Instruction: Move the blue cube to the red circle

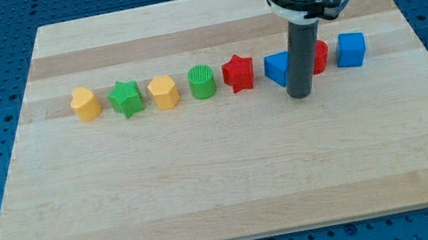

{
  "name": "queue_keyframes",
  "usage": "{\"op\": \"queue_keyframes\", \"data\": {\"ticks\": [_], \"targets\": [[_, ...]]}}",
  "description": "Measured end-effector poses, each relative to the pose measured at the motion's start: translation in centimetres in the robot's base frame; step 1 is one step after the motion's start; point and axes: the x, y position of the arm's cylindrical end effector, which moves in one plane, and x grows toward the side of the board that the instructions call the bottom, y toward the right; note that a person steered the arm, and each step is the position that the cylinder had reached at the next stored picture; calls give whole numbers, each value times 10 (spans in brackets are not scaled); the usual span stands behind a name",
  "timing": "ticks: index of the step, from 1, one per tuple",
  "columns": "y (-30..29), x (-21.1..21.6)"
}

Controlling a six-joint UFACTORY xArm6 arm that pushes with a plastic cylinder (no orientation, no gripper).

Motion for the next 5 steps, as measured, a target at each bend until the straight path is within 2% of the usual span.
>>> {"op": "queue_keyframes", "data": {"ticks": [1, 2, 3, 4, 5], "targets": [[0, 0], [26, 8], [85, 9], [132, 0], [136, -40]]}}
